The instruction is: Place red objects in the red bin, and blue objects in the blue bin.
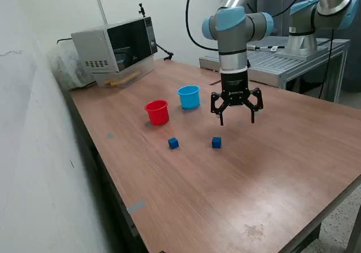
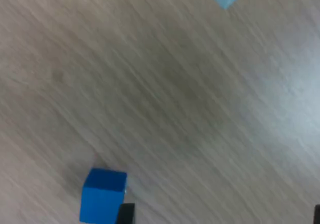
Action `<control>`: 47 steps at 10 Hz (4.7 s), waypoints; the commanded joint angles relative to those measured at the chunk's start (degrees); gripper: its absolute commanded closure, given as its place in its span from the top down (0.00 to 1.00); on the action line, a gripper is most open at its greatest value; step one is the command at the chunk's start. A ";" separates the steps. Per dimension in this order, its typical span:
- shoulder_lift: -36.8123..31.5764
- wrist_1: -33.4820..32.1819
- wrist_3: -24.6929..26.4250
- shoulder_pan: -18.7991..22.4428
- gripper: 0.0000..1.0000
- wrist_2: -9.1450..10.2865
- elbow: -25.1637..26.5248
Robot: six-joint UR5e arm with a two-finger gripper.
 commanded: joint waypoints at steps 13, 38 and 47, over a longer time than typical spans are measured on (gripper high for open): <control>8.58 -0.95 2.94 -1.93 1.00 0.20 -8.82; -14.70 3.44 9.79 -16.94 0.00 -16.32 12.26; -13.31 2.83 9.44 -23.72 0.00 -13.33 13.25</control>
